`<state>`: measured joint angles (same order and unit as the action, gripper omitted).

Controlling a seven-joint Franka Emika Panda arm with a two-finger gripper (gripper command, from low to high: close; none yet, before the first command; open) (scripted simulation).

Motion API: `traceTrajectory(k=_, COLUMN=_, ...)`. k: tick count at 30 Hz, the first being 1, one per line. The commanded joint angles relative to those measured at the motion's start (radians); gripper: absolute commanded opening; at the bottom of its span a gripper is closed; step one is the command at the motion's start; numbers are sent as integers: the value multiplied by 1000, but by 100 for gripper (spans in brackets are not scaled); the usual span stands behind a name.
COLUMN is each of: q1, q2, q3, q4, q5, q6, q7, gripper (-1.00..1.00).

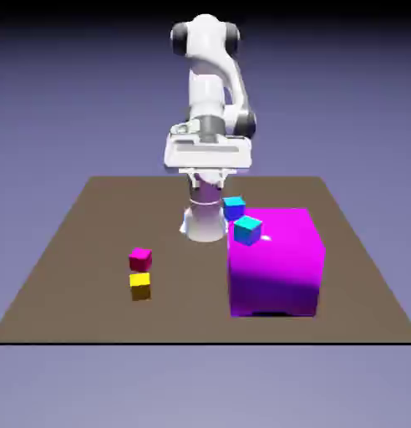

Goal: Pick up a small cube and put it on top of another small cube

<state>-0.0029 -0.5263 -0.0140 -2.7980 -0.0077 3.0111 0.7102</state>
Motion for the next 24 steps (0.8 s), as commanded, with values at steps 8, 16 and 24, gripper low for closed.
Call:
traceTrajectory(k=8, q1=-99, q2=290, q3=-93, q4=80, q5=-51, q6=-172, q7=-205, gripper=0)
traceTrajectory(k=16, q1=-197, q2=580, q3=-186, q4=160, q5=-102, q6=-344, q7=-409, gripper=0)
traceTrajectory(k=24, q1=-251, q2=801, q3=-185, q4=191, q5=-90, q6=-255, q7=-479, gripper=0)
